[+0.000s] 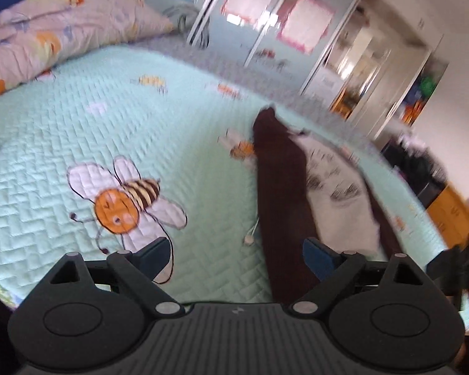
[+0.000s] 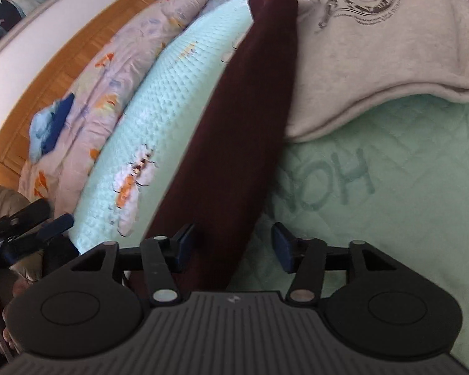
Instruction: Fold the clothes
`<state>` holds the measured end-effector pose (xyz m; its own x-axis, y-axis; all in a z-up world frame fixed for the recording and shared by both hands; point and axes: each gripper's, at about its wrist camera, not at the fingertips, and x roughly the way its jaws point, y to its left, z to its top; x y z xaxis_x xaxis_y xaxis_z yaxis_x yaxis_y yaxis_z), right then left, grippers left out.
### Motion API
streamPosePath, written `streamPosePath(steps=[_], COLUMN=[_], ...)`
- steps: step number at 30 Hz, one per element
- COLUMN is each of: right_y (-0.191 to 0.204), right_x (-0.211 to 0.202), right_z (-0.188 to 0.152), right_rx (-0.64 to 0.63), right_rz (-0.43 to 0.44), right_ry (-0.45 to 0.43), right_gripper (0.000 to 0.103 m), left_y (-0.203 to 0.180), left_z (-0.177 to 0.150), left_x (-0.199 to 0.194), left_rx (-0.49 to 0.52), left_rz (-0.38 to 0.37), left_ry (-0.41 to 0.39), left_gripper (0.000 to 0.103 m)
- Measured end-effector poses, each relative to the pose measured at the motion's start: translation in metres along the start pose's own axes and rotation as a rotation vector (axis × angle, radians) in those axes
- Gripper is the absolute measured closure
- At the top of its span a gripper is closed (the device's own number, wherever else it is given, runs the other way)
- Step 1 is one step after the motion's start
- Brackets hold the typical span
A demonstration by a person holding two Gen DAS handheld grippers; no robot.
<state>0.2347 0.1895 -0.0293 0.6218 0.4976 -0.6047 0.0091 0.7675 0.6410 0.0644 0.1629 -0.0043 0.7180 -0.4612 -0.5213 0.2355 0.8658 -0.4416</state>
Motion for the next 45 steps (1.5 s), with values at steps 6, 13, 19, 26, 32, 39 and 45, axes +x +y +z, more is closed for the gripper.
streamPosePath(steps=[6,13,19,26,32,39,45], right_y=[0.072,0.24,0.184,0.016,-0.115,-0.197,-0.204], right_x=[0.031,0.082,0.047,-0.035,-0.106,-0.139,-0.128], right_z=[0.042,0.186,0.163,0.079,0.006,-0.042,-0.014], right_rx=[-0.141,-0.179,-0.222,0.052,0.297,0.529,0.555], right_rz=[0.09,0.371,0.326,0.23,0.127,0.221,0.195], right_ry=[0.064,0.008,0.01,-0.138,-0.275,-0.432,-0.497], right_gripper=[0.094,0.01,0.007,0.013,0.013,0.016,0.015], left_y=[0.019,0.011,0.002,-0.018,-0.057,-0.07,-0.041], left_z=[-0.019,-0.05,-0.061,-0.057,-0.06,-0.05,-0.042], left_x=[-0.068,-0.113,-0.101,-0.055,-0.006,0.061,0.134], left_rx=[-0.051,-0.051,-0.017,0.037,0.077,-0.064,-0.468], left_rz=[-0.19,-0.266,-0.319,-0.37,-0.368,-0.283,-0.266], left_ry=[-0.11,-0.176,-0.135,-0.031,0.033,0.095,0.189], left_gripper=[0.01,0.008,0.007,0.007,0.007,0.007,0.007])
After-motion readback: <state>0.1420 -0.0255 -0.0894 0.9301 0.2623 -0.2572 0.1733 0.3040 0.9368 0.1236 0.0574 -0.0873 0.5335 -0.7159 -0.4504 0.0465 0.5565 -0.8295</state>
